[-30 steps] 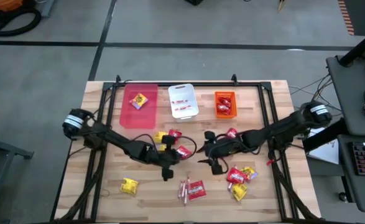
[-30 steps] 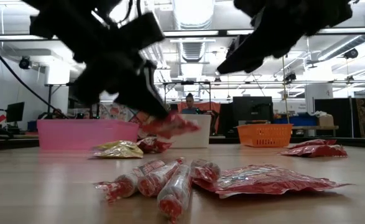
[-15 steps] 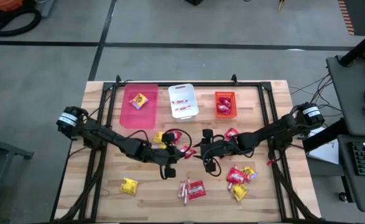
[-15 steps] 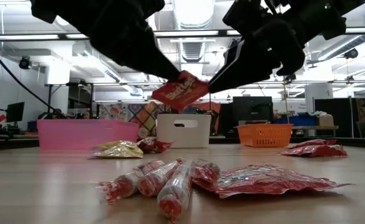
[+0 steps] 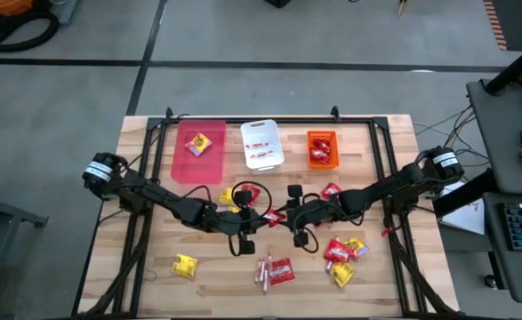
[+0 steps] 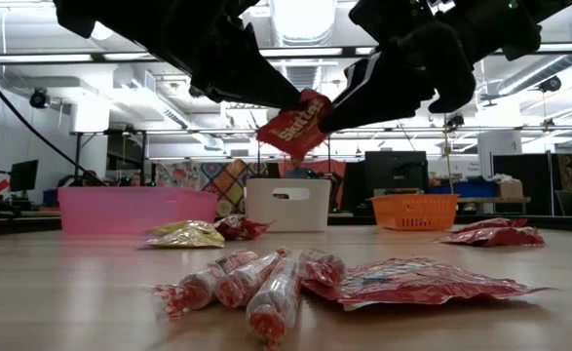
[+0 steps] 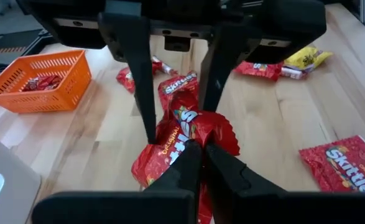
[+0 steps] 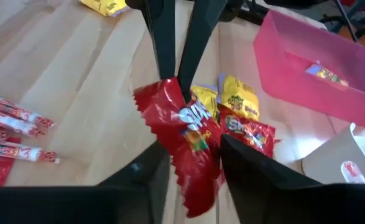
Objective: Sort candy
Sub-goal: Put the red candy into the orange bin
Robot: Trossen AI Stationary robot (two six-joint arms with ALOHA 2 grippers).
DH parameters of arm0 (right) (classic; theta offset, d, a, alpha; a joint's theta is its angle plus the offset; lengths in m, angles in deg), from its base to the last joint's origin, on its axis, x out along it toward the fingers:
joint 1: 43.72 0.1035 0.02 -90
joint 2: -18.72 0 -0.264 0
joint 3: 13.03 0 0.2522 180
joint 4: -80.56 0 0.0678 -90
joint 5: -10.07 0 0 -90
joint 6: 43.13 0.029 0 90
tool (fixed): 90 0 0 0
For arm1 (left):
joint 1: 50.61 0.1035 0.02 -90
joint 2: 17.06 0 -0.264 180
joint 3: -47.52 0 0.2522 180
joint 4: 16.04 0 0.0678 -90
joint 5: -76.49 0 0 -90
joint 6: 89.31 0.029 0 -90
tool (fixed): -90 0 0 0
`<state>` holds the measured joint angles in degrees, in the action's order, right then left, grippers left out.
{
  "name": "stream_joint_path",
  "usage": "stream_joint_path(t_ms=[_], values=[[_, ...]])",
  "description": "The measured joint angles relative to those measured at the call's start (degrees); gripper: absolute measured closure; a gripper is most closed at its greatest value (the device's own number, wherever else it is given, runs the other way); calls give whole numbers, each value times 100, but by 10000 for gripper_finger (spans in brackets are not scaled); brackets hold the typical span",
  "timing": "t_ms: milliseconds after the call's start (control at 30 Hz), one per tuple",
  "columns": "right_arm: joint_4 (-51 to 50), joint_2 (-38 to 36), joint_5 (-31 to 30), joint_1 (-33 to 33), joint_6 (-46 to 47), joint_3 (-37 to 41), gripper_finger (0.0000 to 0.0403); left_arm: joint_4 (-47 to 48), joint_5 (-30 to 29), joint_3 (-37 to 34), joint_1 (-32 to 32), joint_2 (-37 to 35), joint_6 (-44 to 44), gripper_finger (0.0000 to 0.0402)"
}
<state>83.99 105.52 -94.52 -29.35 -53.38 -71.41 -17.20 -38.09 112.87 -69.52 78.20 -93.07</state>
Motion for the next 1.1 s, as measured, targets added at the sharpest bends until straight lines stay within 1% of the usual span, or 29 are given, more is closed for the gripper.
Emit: stream_joint_path(t_ms=[167, 200, 300, 500, 633, 667, 733, 800, 867, 967, 1033, 1100], values=[[11, 0, 28, 0, -135, 0, 368, 0, -92, 0, 5, 0, 1, 401], [13, 0, 69, 0, -143, 0, 379, 5, -145, 0, 0, 0, 1, 401], [13, -4, 107, -4, -32, 0, 385, 61, -220, 2, -2, 0, 9, 395], [-170, -227, 127, -35, 224, 0, 388, 540, -341, 4, 4, -200, 23, 356], [-800, -713, 107, -248, 523, 0, 389, 1068, -482, 4, 4, -535, 3, 335], [-1074, -867, 2, -336, 642, 0, 389, 1220, -503, 4, 4, -638, -12, 332], [-1717, -1181, -379, -556, 929, -49, 389, 1502, -506, 4, 4, -865, -82, 327], [-2602, -1468, -801, -841, 1300, -160, 389, 1748, -509, 4, 4, -1090, -194, 325], [-3465, -1704, -1131, -1207, 1650, -291, 390, 1973, -509, 4, -1, -1333, -295, 324], [-4312, -1921, -1653, -1854, 2253, -371, 390, 2147, -509, 4, -8, -1629, -396, 324], [-4622, -1998, -1653, -2399, 2682, -387, 390, 2147, -512, 4, -9, -1776, -443, 324], [-4905, -2004, -1429, -2952, 3043, -387, 390, 2160, -540, 4, -12, -1885, -452, 324]])
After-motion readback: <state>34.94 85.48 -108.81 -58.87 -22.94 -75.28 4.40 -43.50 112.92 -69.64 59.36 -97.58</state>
